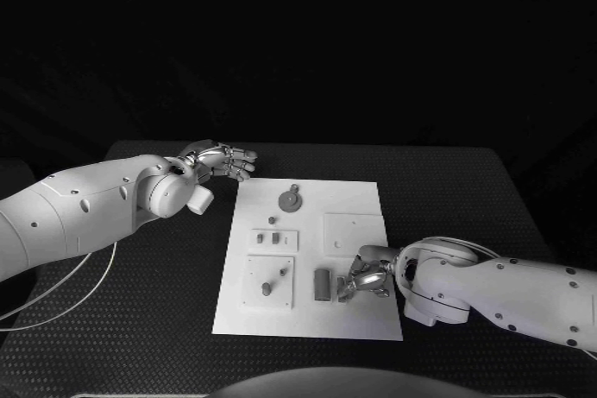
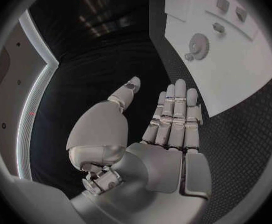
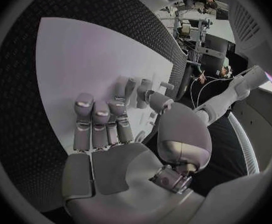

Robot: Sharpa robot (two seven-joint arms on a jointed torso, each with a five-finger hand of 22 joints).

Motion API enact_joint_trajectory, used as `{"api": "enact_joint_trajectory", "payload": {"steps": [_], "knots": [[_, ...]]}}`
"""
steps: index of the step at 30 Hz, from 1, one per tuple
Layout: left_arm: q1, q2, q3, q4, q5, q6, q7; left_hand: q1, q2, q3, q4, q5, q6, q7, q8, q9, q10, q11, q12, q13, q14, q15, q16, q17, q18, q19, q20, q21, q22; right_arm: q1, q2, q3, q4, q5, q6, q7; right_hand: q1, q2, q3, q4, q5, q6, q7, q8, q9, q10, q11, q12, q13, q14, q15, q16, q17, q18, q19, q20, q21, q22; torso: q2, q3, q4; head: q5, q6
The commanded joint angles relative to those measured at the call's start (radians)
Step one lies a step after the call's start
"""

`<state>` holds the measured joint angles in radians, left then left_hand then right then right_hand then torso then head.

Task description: Assemble the parts on the task board

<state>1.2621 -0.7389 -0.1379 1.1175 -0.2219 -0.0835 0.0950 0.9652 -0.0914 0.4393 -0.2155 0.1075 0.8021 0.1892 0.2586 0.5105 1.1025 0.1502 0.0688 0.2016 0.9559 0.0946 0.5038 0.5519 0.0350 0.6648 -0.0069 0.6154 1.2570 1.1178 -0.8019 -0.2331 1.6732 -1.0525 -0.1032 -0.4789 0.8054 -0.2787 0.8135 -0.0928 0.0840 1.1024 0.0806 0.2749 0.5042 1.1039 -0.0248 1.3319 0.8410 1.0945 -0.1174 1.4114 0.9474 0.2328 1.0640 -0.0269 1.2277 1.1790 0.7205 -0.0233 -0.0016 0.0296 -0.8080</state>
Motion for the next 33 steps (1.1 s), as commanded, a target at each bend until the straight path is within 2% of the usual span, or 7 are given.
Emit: {"api": "enact_joint_trajectory", "payload": {"steps": [1, 7, 14, 20, 25, 29, 33], "knots": [[0.001, 0.0, 0.0, 0.001, -0.003, 0.013, 0.005, -0.003, 0.0, -0.001, 0.001, -0.001, -0.003, -0.004, 0.006, -0.001, -0.006, 0.003, 0.0, -0.002, 0.007, -0.001, -0.003, 0.001, 0.018, 0.005, 0.0, -0.004, 0.001, 0.0, -0.003, 0.0, 0.006, -0.013, 0.048, 0.05, 0.029, 0.001, -0.038, -0.025, -0.018, -0.01, 0.003, 0.008, 0.002, -0.008, 0.001, -0.007, 0.002, -0.004, -0.003, -0.007, 0.003, 0.029, -0.004, -0.006, 0.004, -0.003, 0.0, 0.0004, 0.0, 0.0, 0.0], [0.001, 0.0, 0.0, 0.002, -0.004, 0.014, 0.005, -0.002, 0.0, 0.0, 0.001, -0.001, -0.003, -0.004, 0.006, -0.002, -0.006, 0.003, 0.0, -0.002, 0.007, -0.002, -0.004, 0.001, 0.018, 0.005, 0.0, -0.005, 0.001, -0.001, -0.001, 0.0, 0.002, -0.056, 0.065, 0.046, 0.097, 0.006, -0.155, -0.088, -0.023, -0.032, 0.01, 0.007, 0.0, -0.026, 0.007, -0.012, 0.005, -0.019, 0.002, -0.011, 0.008, 0.029, -0.023, -0.004, -0.001, -0.007, 0.0, 0.0004, -0.0008, 0.001, -0.001], [0.001, 0.001, 0.0, 0.002, -0.004, 0.014, 0.006, -0.002, 0.0, 0.0, 0.001, -0.001, -0.003, -0.004, 0.006, -0.002, -0.006, 0.003, 0.0, -0.002, 0.007, -0.002, -0.004, 0.002, 0.018, 0.005, 0.0, -0.005, 0.002, -0.001, 0.004, 0.0, -0.005, -0.073, 0.069, 0.036, 0.129, 0.007, -0.178, -0.1, -0.035, -0.028, 0.008, 0.013, 0.003, -0.025, 0.004, -0.009, 0.007, -0.02, 0.0, -0.009, 0.01, 0.029, -0.023, -0.005, 0.001, -0.009, 0.0, 0.0003, -0.0006, -0.002, -0.001], [0.001, 0.001, 0.0, 0.001, -0.004, 0.015, 0.005, -0.002, 0.0, 0.0, 0.001, -0.001, -0.004, -0.004, 0.006, -0.002, -0.006, 0.003, 0.0, -0.002, 0.007, -0.002, -0.004, 0.002, 0.018, 0.005, 0.0, -0.005, 0.002, -0.003, 0.007, 0.0, -0.013, -0.069, 0.045, 0.028, 0.134, 0.017, -0.184, -0.092, -0.035, -0.025, 0.006, 0.018, 0.006, -0.022, 0.002, -0.007, 0.007, -0.018, -0.001, -0.007, 0.011, 0.029, -0.021, -0.006, 0.002, -0.01, 0.0, 0.0004, -0.0003, -0.002, -0.002], [0.001, 0.001, 0.0, 0.002, -0.004, 0.016, 0.005, 0.001, 0.007, 0.004, 0.002, 0.007, -0.004, -0.004, 0.007, -0.003, -0.007, 0.003, 0.001, -0.002, 0.008, -0.002, -0.006, 0.005, 0.018, 0.006, 0.0, -0.006, 0.003, -0.003, 0.007, 0.0, -0.017, -0.065, 0.04, 0.024, 0.125, 0.035, -0.169, -0.046, -0.035, -0.017, 0.001, 0.025, 0.009, -0.013, -0.002, -0.008, 0.005, -0.012, -0.004, -0.006, 0.01, 0.029, -0.014, -0.007, 0.003, -0.014, 0.0, 0.0, -0.0002, -0.002, -0.003], [0.001, 0.001, 0.0, 0.001, -0.004, 0.017, 0.005, 0.002, 0.007, 0.004, 0.002, 0.009, -0.004, -0.004, 0.007, -0.003, -0.006, 0.003, 0.001, -0.002, 0.008, -0.002, -0.007, 0.005, 0.018, 0.006, 0.0, -0.006, 0.003, -0.003, 0.01, 0.0, -0.021, -0.066, 0.037, 0.016, 0.128, 0.071, -0.148, -0.018, -0.035, -0.011, -0.002, 0.029, 0.011, -0.006, -0.005, -0.009, 0.004, -0.007, -0.006, -0.007, 0.009, 0.029, -0.01, -0.008, 0.004, -0.017, 0.0, -0.0001, -0.0001, -0.002, -0.003], [0.001, 0.001, 0.0, 0.005, -0.017, 0.023, 0.008, 0.004, 0.009, 0.006, 0.001, 0.012, 0.0, -0.002, 0.01, -0.002, -0.006, 0.003, 0.001, -0.003, 0.008, -0.002, -0.008, 0.007, 0.018, 0.006, 0.0, -0.007, 0.004, -0.005, 0.017, 0.0, -0.023, -0.079, 0.028, 0.012, 0.16, 0.103, -0.116, -0.025, -0.035, -0.003, -0.006, 0.034, 0.013, 0.002, -0.01, -0.008, 0.004, -0.002, -0.008, -0.006, 0.009, 0.029, -0.007, -0.01, 0.007, -0.017, 0.0, -0.0006, -0.0003, -0.002, -0.004]]}}
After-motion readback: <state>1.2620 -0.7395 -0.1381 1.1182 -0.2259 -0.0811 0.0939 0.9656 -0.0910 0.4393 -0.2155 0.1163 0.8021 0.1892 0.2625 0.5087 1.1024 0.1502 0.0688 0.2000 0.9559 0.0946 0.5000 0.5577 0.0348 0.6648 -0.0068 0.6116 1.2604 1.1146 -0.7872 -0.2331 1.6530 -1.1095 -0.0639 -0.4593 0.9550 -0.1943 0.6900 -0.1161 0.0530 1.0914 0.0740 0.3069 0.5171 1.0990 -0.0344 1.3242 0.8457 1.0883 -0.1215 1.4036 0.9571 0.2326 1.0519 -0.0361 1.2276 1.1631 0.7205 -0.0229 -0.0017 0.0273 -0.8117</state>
